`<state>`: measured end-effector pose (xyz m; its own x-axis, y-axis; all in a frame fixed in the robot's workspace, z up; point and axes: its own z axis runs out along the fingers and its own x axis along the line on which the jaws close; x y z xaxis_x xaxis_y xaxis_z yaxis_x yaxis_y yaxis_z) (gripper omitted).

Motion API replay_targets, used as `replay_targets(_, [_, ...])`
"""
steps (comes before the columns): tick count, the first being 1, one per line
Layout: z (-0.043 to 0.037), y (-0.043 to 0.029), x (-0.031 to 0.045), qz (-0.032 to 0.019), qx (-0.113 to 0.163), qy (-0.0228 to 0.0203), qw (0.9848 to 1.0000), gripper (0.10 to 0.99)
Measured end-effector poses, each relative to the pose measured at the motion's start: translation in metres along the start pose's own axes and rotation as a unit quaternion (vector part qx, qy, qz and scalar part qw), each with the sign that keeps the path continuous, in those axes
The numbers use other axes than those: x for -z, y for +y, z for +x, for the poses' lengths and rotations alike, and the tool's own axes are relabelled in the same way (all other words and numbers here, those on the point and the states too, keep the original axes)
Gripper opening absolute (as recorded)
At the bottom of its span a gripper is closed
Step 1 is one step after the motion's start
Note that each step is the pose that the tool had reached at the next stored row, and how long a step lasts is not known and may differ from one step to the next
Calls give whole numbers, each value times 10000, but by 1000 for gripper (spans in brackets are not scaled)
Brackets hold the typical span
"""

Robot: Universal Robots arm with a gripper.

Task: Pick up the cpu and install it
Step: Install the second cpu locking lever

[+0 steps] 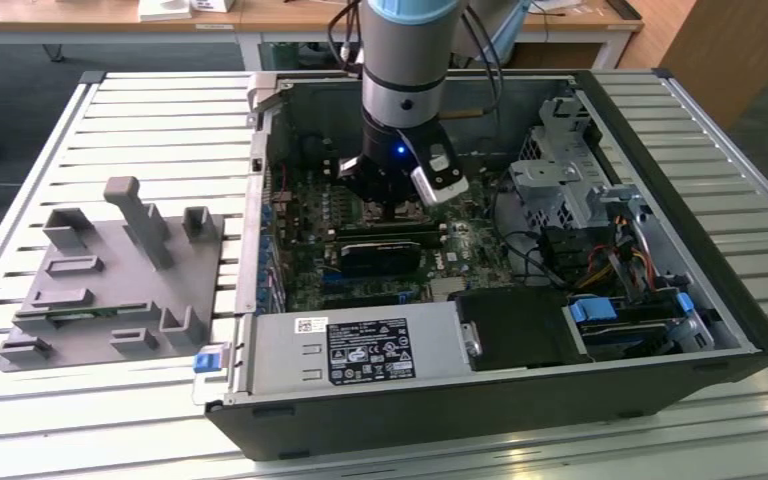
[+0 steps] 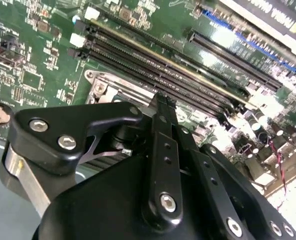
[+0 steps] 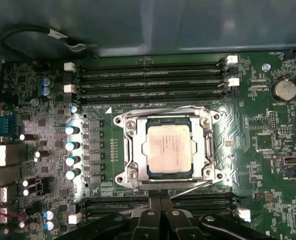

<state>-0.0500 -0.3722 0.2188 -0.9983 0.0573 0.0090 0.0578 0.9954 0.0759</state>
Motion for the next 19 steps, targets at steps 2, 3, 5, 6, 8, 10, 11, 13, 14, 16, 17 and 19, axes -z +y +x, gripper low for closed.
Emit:
replay_targets(2, [-1,-20,1,-30,0,2,10000,106])
replay_targets(3, [0,-29,1,-50,0,2,10000,106])
replay_targets(5, [8,-43,1,-92,0,3,10000,106])
replay_targets(6, [17,-45,1,-111,0,3,9999,106])
replay_targets(8, [51,-50,-1,-140,1,2,9999,106])
replay_targets(10, [94,-58,-13,-164,3,2,9999,106])
replay_targets(11, [114,-59,-27,-175,3,2,9998,106])
replay_targets(13, [145,-64,-60,-183,6,3,9998,106])
replay_targets(14, [154,-66,-80,-190,8,2,9998,106])
replay_targets(16, [161,-70,-112,-210,10,3,9998,106])
replay_targets(17, [163,-72,-121,-231,11,5,9997,106])
replay_targets(19, [163,-77,-134,-306,10,8,9995,106])
